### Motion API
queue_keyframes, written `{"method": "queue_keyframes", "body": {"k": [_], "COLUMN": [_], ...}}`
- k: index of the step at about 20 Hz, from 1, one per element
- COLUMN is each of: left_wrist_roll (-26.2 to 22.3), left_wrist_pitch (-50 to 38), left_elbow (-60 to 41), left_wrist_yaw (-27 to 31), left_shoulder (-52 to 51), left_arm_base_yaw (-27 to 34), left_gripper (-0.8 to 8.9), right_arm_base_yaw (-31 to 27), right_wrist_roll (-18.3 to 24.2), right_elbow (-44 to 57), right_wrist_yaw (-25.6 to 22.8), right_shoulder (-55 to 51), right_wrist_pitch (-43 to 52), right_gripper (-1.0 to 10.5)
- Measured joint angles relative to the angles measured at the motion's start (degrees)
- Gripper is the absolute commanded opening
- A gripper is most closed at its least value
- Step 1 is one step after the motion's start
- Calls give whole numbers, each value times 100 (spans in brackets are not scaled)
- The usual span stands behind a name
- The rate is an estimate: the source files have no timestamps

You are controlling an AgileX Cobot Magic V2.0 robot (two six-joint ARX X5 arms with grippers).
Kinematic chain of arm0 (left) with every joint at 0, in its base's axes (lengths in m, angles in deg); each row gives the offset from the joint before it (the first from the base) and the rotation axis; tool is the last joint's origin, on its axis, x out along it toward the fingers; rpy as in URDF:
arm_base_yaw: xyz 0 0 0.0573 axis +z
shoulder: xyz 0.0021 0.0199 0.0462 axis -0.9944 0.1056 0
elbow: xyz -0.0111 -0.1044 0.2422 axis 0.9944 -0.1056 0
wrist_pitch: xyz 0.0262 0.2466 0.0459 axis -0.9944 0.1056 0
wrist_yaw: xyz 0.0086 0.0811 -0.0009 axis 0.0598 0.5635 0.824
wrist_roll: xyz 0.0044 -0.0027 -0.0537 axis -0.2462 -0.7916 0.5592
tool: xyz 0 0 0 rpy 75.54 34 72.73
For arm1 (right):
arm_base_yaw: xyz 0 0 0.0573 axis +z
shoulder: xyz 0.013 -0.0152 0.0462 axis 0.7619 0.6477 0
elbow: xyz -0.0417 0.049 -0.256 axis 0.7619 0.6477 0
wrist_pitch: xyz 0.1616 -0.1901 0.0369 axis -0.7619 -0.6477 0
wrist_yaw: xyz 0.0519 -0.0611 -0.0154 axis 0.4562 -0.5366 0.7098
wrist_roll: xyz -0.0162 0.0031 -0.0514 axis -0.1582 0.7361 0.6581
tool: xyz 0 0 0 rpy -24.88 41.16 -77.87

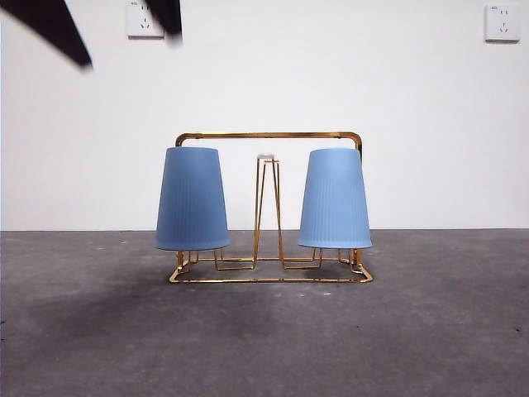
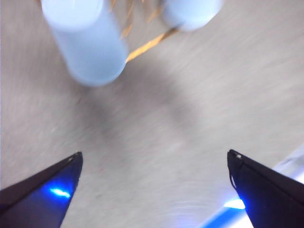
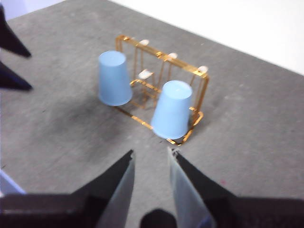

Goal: Pick up cup 1,put cup 1 in the cup rack,pick up cup 2,put cup 2 in the cup rack

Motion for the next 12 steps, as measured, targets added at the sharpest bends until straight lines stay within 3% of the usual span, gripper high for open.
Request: {"method": "queue_keyframes", "body": {"k": [4, 5, 9, 10, 12], "left_wrist_roll": [343, 424, 671, 708, 739], "left_wrist_pitch": [269, 343, 415, 417, 420], "left_elbow": [0, 0, 0, 0, 0], "left_wrist_yaw": [-7, -9, -7, -7, -7], "left_shoulder": [-1049, -1237, -1716, -1773, -1808], "left_arm_base_yaw": [-509, -614, -850, -870, -883], "left_gripper": [526, 472, 95, 1, -8], "right_arm_base_yaw": [0, 0, 0, 0, 0], "right_wrist_roll": [-219, -251, -317, -323, -343], "right_elbow": [0, 0, 0, 0, 0], "right_wrist_yaw": [409, 590, 1447, 1606, 1727], "right_shoulder": [0, 0, 0, 0, 0], "right_wrist_pitch": [-304, -367, -675, -758, -905], "right_gripper": [127, 127, 111, 35, -12]}}
